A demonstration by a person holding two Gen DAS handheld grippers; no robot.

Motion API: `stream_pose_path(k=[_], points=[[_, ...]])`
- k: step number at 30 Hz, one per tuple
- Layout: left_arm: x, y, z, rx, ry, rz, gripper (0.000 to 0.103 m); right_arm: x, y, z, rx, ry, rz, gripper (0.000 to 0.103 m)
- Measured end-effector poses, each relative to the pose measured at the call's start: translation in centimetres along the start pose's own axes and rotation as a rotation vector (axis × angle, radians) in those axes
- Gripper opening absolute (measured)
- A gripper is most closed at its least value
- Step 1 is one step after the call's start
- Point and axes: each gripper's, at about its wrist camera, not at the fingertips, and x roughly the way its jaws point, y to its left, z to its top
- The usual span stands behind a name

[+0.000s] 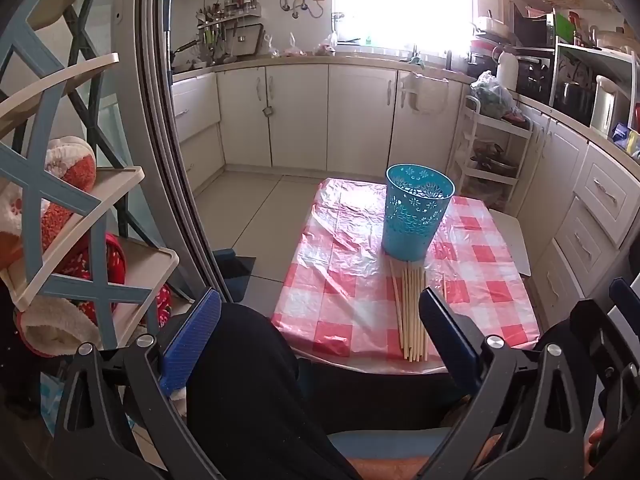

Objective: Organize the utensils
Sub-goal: 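Move both grippers down toward the wooden chopsticks beside the teal basket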

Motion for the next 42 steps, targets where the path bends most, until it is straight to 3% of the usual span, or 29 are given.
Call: stream_pose_path(k=[27,35,37,40,42], points=[[6.0,-3.0,0.6,0.058,0.135,0.034,0.095,4.8,-3.5,-0.6,0.075,0.109,-0.002,0.097],[8.9,-3.0,1.0,0.051,0.171,0.043,0.095,7.9,-5.2,-1.1,0.091,0.162,-0.025,0.097],[10.0,-2.9,1.1,0.051,0.175,0.046,0.095,9.4,-6.2,-1.4,0.111,0.187,-0.037,0.094],[12.3,-3.1,1.1,0.058,0.211,0.041,0.095,12.5,-7.6,-2.3,0.128,0.246,-0.055,0.079],[14.0,-3.2,1.1,0.07,0.232,0.044,0.095,15.2,-8.6,-3.3,0.147,0.307,-0.053,0.06]])
